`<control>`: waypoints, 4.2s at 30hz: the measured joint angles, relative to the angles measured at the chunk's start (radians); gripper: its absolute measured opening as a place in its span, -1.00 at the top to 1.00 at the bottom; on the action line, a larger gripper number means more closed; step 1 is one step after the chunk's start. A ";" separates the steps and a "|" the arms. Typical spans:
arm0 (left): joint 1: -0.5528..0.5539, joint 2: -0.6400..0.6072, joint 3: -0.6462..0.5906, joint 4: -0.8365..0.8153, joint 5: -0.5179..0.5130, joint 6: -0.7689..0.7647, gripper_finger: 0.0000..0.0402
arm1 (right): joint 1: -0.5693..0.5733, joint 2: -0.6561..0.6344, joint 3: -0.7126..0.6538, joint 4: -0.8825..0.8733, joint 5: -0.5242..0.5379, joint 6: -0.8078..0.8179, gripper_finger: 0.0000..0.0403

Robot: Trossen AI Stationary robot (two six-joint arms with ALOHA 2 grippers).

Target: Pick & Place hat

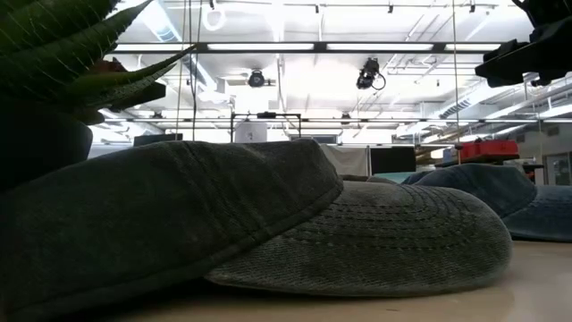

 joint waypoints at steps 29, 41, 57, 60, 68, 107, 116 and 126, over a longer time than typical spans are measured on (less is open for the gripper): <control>0.000 0.000 0.000 0.000 0.000 0.000 0.20 | 0.000 0.000 0.000 0.000 0.000 0.000 0.18; 0.000 0.000 0.000 0.000 0.000 0.000 0.20 | 0.000 0.000 0.000 0.000 0.000 0.000 0.18; 0.000 0.000 0.000 0.000 0.000 0.000 0.20 | 0.000 0.000 0.000 0.000 0.000 0.000 0.18; 0.000 0.000 0.000 0.000 0.000 0.000 0.20 | 0.000 0.000 0.000 0.000 0.000 0.000 0.18; 0.000 0.000 0.000 0.000 0.000 0.000 0.20 | 0.000 0.000 0.000 0.000 0.000 0.000 0.18; 0.000 0.000 0.000 0.027 0.000 -0.087 0.20 | 0.000 0.000 0.000 0.000 0.000 0.000 0.18; 0.000 0.051 0.136 0.016 0.000 -0.166 0.20 | 0.000 0.000 0.000 0.000 0.000 0.000 0.18; -0.015 0.383 0.363 -0.241 0.000 -0.090 0.10 | 0.000 0.000 0.000 0.000 0.000 0.000 0.18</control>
